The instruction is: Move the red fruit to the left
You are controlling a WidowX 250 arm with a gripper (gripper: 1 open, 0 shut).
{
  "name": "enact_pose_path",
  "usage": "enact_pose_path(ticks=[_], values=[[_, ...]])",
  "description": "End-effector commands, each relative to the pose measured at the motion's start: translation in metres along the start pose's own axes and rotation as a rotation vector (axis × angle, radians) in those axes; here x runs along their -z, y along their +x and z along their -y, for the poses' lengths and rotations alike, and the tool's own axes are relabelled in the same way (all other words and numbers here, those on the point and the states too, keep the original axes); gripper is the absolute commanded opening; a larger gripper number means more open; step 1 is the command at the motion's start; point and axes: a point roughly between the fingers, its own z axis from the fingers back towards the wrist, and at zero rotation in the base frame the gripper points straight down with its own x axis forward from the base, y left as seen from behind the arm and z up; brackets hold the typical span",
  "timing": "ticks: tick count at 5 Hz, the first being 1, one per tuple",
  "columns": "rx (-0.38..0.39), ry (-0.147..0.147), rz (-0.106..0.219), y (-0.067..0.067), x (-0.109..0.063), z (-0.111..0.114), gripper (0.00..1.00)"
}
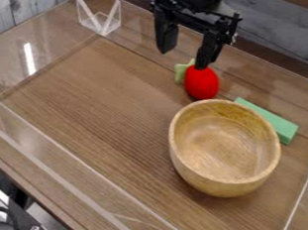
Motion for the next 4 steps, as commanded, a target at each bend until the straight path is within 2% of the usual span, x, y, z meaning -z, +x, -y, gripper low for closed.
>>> enact_pose_path(ticks=[1,2,3,4], values=[[0.005,-0.005,-0.002,0.005,0.012,0.002,1.00],[0.009,-0.012,-0.004,0.010,0.026,0.006,1.00],[0.006,-0.013,-0.002,0.012,0.029,0.007,0.00],[0.005,-0.014,0.002,0.012,0.028,0.006,0.00]])
